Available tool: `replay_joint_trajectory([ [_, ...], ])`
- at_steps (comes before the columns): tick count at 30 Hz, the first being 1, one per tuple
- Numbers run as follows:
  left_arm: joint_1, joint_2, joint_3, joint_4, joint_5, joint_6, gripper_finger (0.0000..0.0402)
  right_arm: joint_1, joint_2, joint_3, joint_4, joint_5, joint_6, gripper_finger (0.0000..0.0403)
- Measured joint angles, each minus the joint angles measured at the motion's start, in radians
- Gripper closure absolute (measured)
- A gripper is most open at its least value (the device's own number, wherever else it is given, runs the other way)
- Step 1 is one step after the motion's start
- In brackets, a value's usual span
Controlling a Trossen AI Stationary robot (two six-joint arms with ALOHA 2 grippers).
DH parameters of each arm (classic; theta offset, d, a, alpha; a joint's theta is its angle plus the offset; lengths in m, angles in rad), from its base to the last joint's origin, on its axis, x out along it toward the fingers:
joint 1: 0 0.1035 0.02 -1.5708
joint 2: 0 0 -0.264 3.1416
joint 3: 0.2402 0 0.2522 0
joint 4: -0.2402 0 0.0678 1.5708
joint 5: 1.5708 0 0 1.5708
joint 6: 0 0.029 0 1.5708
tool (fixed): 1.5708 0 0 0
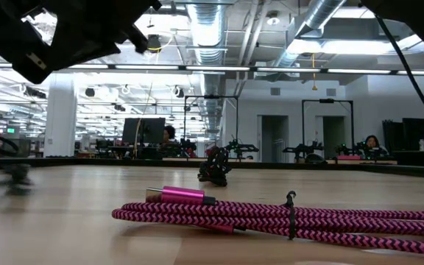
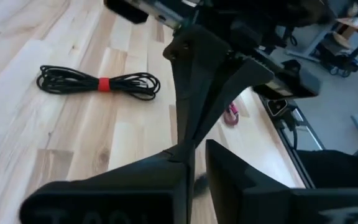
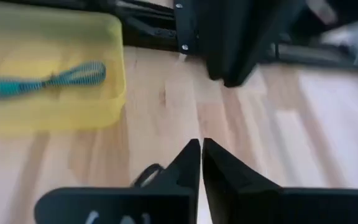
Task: Pick and place USB-C Cables
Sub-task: Put the top left black charger cable into the yellow bin
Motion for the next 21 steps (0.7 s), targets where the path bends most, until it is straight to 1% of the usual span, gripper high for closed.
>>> replay_joint_trajectory([
  [3,0.0,0.0,-0.001,-0.007,-0.02,0.003,0.0357,-0.027,0.006,-0.011,-0.003,-0.054,0.242,0.0363],
  [5,0.0,0.009,-0.001,-0.022,-0.064,0.003,0.0347,-0.043,0.024,-0.011,0.006,-0.119,0.372,0.0349],
  [6,0.0,0.013,-0.001,-0.035,-0.096,0.003,0.0343,-0.048,0.035,-0.011,0.015,-0.152,0.408,0.034],
  [9,0.0,0.028,-0.002,-0.079,-0.197,-0.002,0.0332,-0.038,0.08,-0.011,0.049,-0.243,0.45,0.0304],
  [11,0.0,0.042,-0.003,-0.116,-0.225,-0.011,0.0327,-0.021,0.114,-0.012,0.073,-0.286,0.453,0.0275],
  [13,0.0,0.06,-0.004,-0.123,-0.242,-0.014,0.0322,-0.003,0.138,-0.013,0.089,-0.288,0.452,0.0247],
  [15,0.0,0.076,-0.004,-0.12,-0.261,-0.014,0.0319,0.006,0.145,-0.012,0.092,-0.266,0.446,0.0225],
  [18,0.0,0.096,-0.004,-0.119,-0.285,-0.01,0.0315,0.007,0.144,-0.011,0.049,-0.235,0.445,0.0211],
  [21,0.0,0.113,-0.004,-0.118,-0.288,-0.009,0.031,0.007,0.144,-0.011,-0.025,-0.211,0.451,0.0221],
])
